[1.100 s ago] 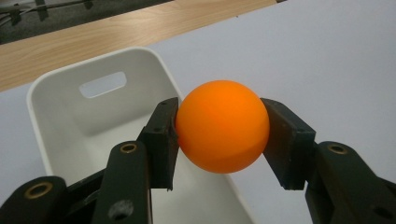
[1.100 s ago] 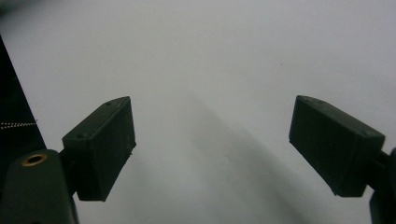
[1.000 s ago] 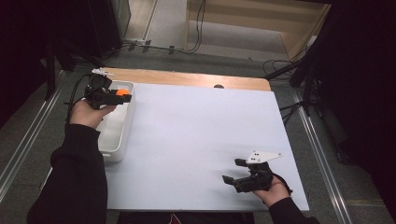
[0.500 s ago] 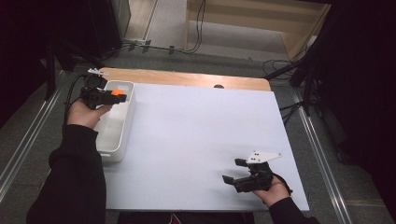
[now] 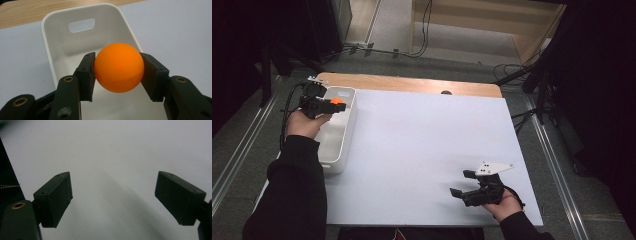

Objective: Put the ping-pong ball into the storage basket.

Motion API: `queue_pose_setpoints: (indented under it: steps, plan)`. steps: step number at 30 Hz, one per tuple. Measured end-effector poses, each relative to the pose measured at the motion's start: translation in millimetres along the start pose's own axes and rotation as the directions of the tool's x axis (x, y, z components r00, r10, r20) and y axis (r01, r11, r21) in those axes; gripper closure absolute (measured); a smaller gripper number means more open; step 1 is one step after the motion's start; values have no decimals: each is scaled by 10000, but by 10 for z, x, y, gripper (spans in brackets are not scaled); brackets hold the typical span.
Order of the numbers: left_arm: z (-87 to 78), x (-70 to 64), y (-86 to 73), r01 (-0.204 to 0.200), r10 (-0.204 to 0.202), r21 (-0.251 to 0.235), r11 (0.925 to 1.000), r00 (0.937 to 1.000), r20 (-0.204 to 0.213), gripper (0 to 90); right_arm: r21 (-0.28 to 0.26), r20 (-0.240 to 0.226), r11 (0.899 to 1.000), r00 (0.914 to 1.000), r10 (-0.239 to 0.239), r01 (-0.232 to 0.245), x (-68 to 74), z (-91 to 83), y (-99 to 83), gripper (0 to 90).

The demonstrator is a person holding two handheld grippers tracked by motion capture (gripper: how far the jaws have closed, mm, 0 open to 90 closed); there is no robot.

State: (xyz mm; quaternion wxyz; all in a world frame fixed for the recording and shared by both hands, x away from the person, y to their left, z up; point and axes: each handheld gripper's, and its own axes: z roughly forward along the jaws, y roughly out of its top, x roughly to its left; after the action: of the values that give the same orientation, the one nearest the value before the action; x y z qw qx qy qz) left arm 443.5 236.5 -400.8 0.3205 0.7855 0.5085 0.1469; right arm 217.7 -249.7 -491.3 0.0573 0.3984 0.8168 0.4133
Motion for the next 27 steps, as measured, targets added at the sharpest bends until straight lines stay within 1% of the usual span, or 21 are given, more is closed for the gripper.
queue_pose_setpoints:
  steps: [8,10,13,15,16,18,19,21,25,27]
  plan:
    - [1,0,5,15,-15,-12,10000,10000,50,499,-8,-24,10000,10000,2,-2,-7,1,2,131]
    - [-10,-2,8,16,-15,-73,10000,9999,117,496,-3,3,10000,10000,17,-17,-6,2,2,131]
    - [-40,-24,19,-163,167,-288,9995,9998,126,433,-9,-15,10000,10000,45,-45,-4,1,5,131]
    - [-56,-34,28,-149,152,-317,9994,9998,93,388,-17,7,10000,10000,17,-17,-3,3,5,132]
    - [-73,-39,36,-94,100,-395,9992,9998,147,380,-13,-4,10000,10000,-12,12,-4,5,4,132]
    - [-105,-55,49,39,-22,-538,9985,9995,327,378,-10,-20,10000,10000,10,-10,-4,2,3,131]
    - [-122,-65,57,75,-48,-611,9981,9990,442,351,-5,5,10000,10000,19,-19,-4,-2,3,132]
    - [-151,-89,69,78,-28,-737,9973,9977,679,341,5,6,10000,10000,16,-16,-4,-3,3,132]
    - [-194,-171,95,112,41,-1099,9939,9905,1378,340,-6,9,10000,10000,-5,5,3,-5,-1,131]
    - [-205,-206,108,122,78,-1169,9931,9856,1689,340,-11,11,10000,10000,-16,16,3,-7,-4,132]
